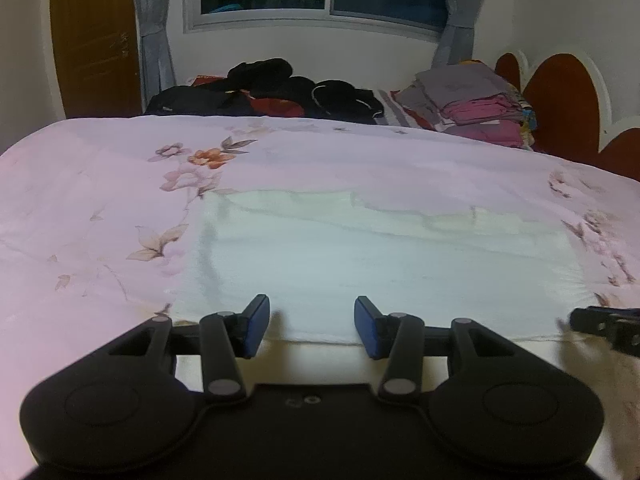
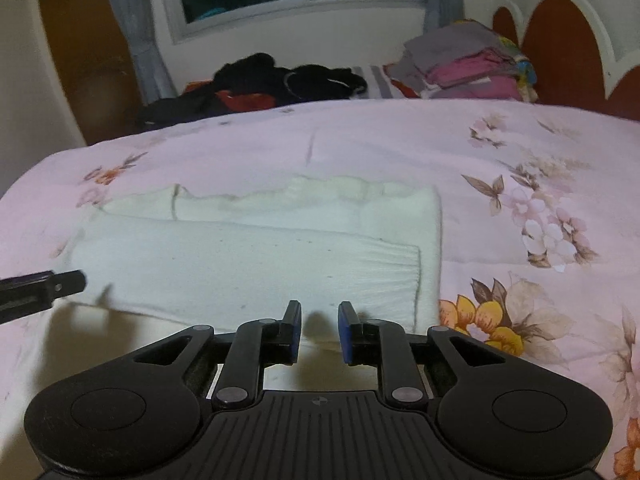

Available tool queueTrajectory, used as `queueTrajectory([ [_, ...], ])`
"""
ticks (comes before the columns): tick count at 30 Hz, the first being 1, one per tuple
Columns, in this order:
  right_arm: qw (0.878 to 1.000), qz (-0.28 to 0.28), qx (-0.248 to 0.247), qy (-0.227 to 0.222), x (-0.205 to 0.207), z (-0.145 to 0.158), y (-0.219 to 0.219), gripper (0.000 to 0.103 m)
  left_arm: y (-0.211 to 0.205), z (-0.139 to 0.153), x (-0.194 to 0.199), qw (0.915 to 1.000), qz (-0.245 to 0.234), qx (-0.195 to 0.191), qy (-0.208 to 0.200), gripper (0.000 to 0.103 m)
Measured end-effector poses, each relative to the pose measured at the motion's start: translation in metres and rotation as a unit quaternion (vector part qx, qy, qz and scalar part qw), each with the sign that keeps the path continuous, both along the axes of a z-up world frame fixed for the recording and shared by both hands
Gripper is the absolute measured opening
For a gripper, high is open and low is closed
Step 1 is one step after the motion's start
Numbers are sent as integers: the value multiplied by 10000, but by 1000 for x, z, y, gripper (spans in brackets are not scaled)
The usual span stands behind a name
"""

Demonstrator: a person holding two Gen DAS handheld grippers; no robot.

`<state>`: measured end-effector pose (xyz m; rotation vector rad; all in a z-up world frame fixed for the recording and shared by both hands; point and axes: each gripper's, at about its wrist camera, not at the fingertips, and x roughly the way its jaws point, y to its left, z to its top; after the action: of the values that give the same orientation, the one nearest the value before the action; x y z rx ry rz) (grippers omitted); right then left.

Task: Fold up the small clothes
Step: 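Open both tools and move back above the folded sweater, then move both tools to the sweater hem and close on its corners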

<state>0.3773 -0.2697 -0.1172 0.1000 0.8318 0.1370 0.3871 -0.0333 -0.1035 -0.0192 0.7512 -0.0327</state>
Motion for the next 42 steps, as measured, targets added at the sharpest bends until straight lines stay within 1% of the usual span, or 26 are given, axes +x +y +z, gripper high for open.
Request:
queueTrajectory([
  [2, 9999, 82, 82, -9, -3, 0, 0, 21, -8, 1, -5, 10000, -46, -1, -11, 46],
  [3, 9999, 106, 74, -43, -5, 1, 1, 24, -13, 2, -8, 10000, -85, 15, -13, 46],
  [5, 9998, 173, 61, -119, -10, 1, 4, 57, -19, 2, -14, 9999, -125, 50, -6, 47],
  [8, 9991, 322, 34, -260, -18, 4, 10, 57, -25, 3, -21, 9999, -135, 59, 22, 48],
  [12, 9986, 450, 198, -206, -27, 4, 15, 56, -29, 3, -32, 9997, -167, 89, 130, 48],
  [14, 9979, 593, 222, -143, -34, 4, 20, 44, -30, 3, -39, 9995, -236, 110, 196, 48],
  [17, 9974, 668, 260, -74, -47, 3, 22, 43, -30, 2, -54, 9988, -367, 234, 242, 48],
  [19, 9981, 591, 195, -46, -55, 1, 21, 43, -29, 0, -63, 9983, -429, 290, 262, 48],
  [21, 9985, 486, 230, -39, -66, 3, 17, 43, -24, -1, -75, 9980, -486, 310, 251, 48],
  [24, 9994, 330, 78, -90, -90, 7, 15, 43, -15, -2, -94, 9975, -590, 266, 296, 48],
  [31, 9999, 160, 39, 14, -158, 13, 22, 43, 10, -1, -150, 9953, -867, 175, 386, 48],
  [37, 9999, 75, 58, 115, -214, 13, 31, 43, 29, -7, -193, 9938, -917, 9, 620, 48],
  [42, 9998, -17, 30, 182, -251, 14, 34, 43, 37, -7, -222, 9931, -1007, 26, 596, 48],
])
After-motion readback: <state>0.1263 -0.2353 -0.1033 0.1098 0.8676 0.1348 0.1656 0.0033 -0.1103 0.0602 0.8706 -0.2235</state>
